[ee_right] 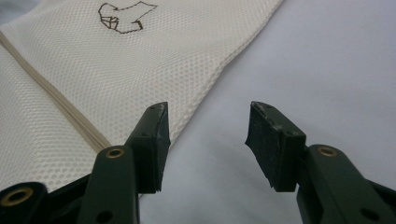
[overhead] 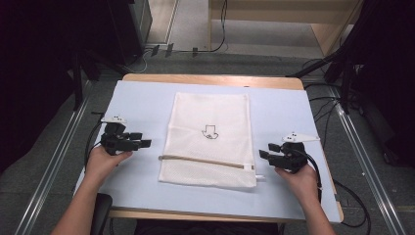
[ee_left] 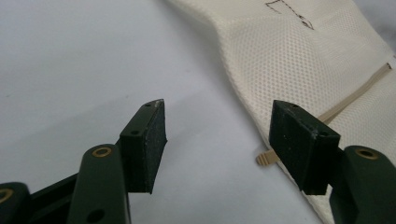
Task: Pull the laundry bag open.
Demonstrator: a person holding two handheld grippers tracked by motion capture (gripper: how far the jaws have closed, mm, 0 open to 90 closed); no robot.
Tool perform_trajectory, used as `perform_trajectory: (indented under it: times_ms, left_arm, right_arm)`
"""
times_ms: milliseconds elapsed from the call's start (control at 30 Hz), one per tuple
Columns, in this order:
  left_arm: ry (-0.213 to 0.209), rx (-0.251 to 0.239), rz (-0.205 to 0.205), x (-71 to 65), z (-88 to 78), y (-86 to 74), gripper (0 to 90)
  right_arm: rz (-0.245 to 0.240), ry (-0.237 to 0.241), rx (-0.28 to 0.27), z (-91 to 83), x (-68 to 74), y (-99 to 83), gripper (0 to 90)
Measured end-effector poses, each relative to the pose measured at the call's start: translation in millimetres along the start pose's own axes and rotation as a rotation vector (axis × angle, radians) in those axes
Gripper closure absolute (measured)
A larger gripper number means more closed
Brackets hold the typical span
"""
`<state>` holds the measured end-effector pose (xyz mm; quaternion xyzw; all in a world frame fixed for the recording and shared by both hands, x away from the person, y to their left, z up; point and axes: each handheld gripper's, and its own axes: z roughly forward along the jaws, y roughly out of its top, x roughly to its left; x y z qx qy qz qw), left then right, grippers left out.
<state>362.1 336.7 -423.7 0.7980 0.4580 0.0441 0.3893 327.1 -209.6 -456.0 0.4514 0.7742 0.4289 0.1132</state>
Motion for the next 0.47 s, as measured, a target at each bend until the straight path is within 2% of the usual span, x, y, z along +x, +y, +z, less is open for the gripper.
perform_trajectory:
  times_ms: [467]
  left_arm:
    - [0.021,0.013,-0.009,3.1,1.2,-1.6,33.8]
  right_arm:
    - [0.015,-0.024,0.000,-0.7,-7.5,-2.4,46.8]
